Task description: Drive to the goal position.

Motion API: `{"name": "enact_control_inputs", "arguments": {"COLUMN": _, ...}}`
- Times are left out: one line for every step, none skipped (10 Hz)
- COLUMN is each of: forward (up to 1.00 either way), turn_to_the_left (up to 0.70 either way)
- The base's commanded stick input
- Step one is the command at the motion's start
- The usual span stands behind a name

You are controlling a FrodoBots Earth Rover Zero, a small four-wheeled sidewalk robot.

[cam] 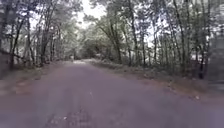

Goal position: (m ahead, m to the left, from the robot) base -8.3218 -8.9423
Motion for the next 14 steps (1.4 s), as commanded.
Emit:
{"name": "enact_control_inputs", "arguments": {"forward": 0.00, "turn_to_the_left": -0.70}}
{"name": "enact_control_inputs", "arguments": {"forward": 0.00, "turn_to_the_left": -0.70}}
{"name": "enact_control_inputs", "arguments": {"forward": 0.00, "turn_to_the_left": -0.70}}
{"name": "enact_control_inputs", "arguments": {"forward": 0.00, "turn_to_the_left": -0.70}}
{"name": "enact_control_inputs", "arguments": {"forward": 0.00, "turn_to_the_left": -0.70}}
{"name": "enact_control_inputs", "arguments": {"forward": 0.00, "turn_to_the_left": -0.70}}
{"name": "enact_control_inputs", "arguments": {"forward": 0.00, "turn_to_the_left": -0.70}}
{"name": "enact_control_inputs", "arguments": {"forward": 0.00, "turn_to_the_left": -0.70}}
{"name": "enact_control_inputs", "arguments": {"forward": 0.00, "turn_to_the_left": -0.70}}
{"name": "enact_control_inputs", "arguments": {"forward": 0.00, "turn_to_the_left": -0.70}}
{"name": "enact_control_inputs", "arguments": {"forward": 0.00, "turn_to_the_left": -0.70}}
{"name": "enact_control_inputs", "arguments": {"forward": 0.00, "turn_to_the_left": -0.70}}
{"name": "enact_control_inputs", "arguments": {"forward": 0.00, "turn_to_the_left": -0.70}}
{"name": "enact_control_inputs", "arguments": {"forward": 0.00, "turn_to_the_left": -0.70}}
